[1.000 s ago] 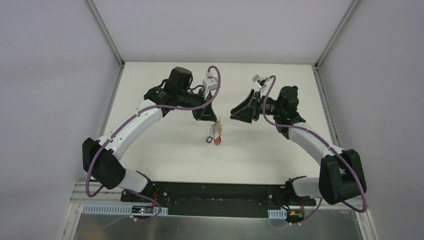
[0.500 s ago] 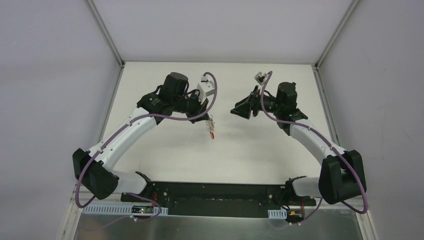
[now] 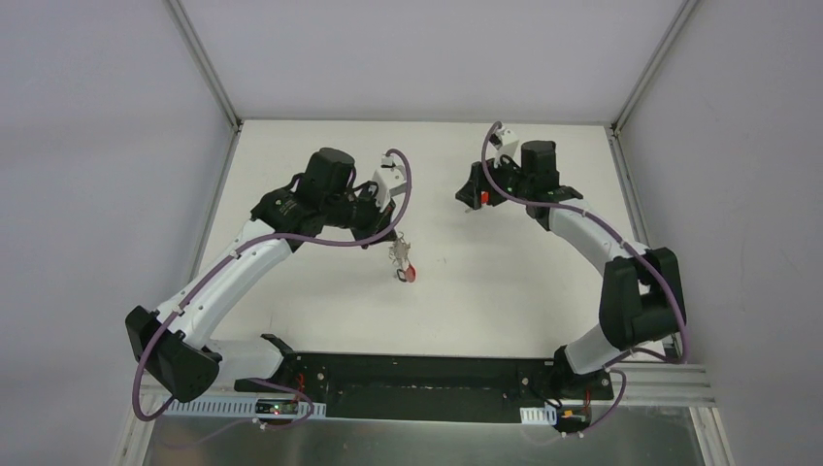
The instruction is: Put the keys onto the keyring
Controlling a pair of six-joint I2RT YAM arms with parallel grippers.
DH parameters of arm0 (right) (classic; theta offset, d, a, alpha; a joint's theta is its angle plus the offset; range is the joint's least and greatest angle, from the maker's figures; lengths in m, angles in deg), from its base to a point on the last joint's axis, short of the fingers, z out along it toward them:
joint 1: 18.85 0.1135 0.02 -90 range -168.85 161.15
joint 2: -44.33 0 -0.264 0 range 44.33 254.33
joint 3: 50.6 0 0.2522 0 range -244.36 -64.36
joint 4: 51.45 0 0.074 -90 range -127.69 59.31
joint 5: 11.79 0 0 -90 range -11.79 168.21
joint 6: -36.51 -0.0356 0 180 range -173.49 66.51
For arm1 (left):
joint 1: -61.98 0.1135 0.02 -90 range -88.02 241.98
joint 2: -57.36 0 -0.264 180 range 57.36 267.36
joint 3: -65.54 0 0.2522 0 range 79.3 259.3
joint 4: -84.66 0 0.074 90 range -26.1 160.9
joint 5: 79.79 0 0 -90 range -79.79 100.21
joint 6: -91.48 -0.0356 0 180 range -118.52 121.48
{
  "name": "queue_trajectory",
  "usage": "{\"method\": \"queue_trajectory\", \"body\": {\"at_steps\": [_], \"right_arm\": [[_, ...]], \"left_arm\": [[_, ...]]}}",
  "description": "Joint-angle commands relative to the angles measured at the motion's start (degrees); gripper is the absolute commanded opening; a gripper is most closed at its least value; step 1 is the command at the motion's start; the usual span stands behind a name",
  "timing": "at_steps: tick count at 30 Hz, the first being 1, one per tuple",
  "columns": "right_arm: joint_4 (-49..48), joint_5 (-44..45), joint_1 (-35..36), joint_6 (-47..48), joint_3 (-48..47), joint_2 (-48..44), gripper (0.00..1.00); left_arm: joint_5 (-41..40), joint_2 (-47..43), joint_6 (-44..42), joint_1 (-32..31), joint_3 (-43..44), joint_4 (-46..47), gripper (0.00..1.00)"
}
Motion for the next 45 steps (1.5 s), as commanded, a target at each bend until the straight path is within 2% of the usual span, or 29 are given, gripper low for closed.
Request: {"method": "queue_trajectory", "body": {"at_steps": [1,9,17,21,27,34,38,45], "right_arm": [[4.58,4.65,-0.19,6.16,-5.00,3.83,0.78],[7.24,7.95,-0.15,8.60,-10.49,9.73,0.84],[8.01,8.56,-0.33,8.71,-11.60,10.17,0.99],[9.15,7.68,-0.77,8.51,-12.34,10.52,1.00],[14.04,11.69,-1.22,9.83,-16.30,13.31,1.00],[21.18,16.93,-1.36,11.75,-24.20,21.58,0.99],[21.93,18.94,-1.27,12.12,-26.50,25.21,0.92],[24.76,21.83,0.25,15.64,-30.41,30.10,0.61]], "left_arm": [[2.16,-2.22,-2.62,-0.37,0.37,-2.57,0.00],[1.80,-2.20,-1.43,0.22,0.41,-4.13,0.00],[2.00,-2.04,-0.14,2.62,0.30,-4.59,0.00],[3.06,-1.50,-0.59,3.14,1.71,-6.81,0.00],[4.31,-2.22,-1.82,3.14,2.24,-7.91,0.00],[4.57,-2.42,-1.20,3.17,1.46,-7.54,0.00],[4.57,-2.39,-0.97,3.18,1.03,-7.05,0.00],[4.21,-1.64,-1.12,3.19,1.54,-7.54,0.00]]}}
